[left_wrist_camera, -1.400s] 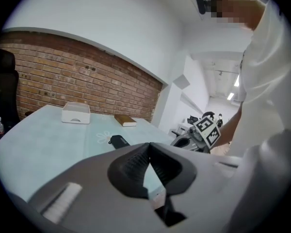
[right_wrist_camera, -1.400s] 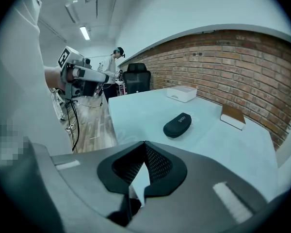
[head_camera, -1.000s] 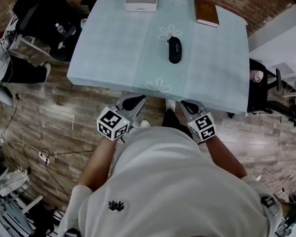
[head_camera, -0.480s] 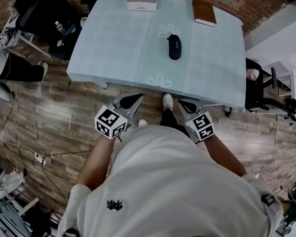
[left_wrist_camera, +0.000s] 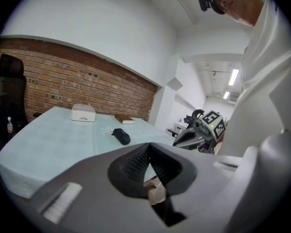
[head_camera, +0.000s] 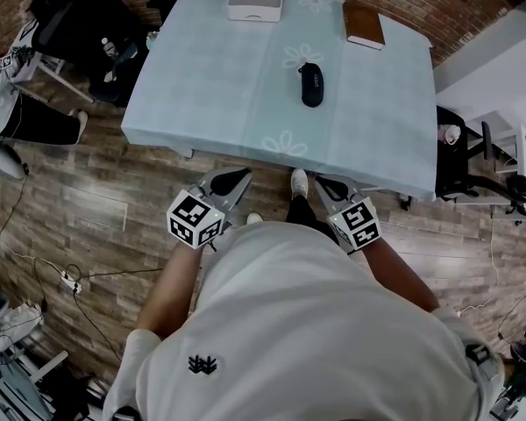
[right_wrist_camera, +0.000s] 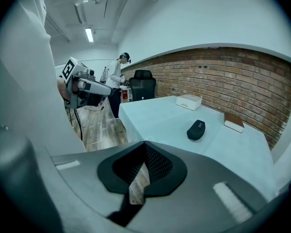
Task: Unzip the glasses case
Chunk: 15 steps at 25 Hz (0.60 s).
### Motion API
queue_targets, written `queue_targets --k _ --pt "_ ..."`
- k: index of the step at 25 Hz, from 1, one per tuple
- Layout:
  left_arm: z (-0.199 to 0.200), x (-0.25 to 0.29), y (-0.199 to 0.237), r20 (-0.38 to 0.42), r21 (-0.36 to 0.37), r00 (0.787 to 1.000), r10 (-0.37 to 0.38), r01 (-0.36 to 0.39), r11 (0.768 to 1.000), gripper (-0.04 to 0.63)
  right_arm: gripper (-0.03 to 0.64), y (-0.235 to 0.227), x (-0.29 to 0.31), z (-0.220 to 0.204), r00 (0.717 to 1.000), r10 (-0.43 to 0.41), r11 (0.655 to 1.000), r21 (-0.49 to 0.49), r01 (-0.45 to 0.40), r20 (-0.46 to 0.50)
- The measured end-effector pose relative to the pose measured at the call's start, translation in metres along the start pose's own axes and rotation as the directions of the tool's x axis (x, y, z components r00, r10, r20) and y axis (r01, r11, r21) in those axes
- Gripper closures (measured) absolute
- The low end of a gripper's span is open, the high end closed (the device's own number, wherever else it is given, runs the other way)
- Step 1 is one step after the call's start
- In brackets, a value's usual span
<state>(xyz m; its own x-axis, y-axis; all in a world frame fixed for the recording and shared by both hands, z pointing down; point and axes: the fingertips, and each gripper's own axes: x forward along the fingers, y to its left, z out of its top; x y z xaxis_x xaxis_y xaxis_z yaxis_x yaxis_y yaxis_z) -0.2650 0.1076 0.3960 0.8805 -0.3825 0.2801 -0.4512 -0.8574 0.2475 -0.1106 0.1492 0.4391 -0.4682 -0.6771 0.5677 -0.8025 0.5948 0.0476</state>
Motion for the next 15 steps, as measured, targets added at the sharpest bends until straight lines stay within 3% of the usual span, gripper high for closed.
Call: queue_targets --k 15 --pt "-0.008 0.020 0.002 -0.028 -0.019 0.999 -0.016 0.015 1.000 0.540 0.615 -0.015 0.003 -0.009 1.000 0.002 0.999 0.046 -0.002 -0.006"
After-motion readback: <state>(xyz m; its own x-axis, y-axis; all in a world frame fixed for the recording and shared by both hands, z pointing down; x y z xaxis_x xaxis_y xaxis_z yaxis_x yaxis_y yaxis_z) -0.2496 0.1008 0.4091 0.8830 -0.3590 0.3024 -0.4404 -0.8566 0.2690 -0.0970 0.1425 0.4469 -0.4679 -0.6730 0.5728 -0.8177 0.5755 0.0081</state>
